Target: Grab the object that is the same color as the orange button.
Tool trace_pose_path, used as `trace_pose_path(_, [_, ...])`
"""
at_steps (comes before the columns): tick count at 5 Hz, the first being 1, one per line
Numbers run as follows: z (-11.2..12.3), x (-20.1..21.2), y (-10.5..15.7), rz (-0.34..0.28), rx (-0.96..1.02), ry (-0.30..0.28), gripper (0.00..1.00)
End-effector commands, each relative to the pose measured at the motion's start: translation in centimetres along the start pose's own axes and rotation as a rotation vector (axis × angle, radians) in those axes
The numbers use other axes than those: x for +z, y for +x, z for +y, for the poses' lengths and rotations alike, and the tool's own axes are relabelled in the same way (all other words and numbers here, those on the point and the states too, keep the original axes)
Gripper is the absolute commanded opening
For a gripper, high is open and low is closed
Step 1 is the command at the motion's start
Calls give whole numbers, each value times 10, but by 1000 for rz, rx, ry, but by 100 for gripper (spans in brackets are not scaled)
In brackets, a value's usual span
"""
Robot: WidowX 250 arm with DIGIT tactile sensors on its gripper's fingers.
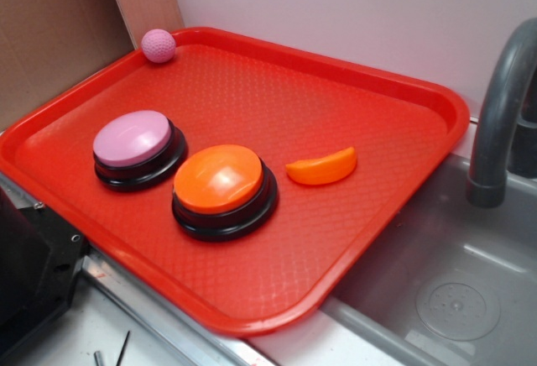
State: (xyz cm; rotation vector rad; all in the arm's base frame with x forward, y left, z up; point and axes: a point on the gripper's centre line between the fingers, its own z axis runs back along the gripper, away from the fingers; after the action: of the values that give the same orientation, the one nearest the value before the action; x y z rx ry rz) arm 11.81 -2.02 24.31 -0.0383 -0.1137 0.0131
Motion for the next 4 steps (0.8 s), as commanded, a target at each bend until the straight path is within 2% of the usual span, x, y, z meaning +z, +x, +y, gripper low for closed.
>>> trace_pose_path(1, [0, 0, 0, 0, 0, 0, 100])
trace_pose_path(2, [-18, -16, 22, -32, -144, 45, 100])
trace_pose_path(4, [-49, -57, 58, -79, -340, 21, 100])
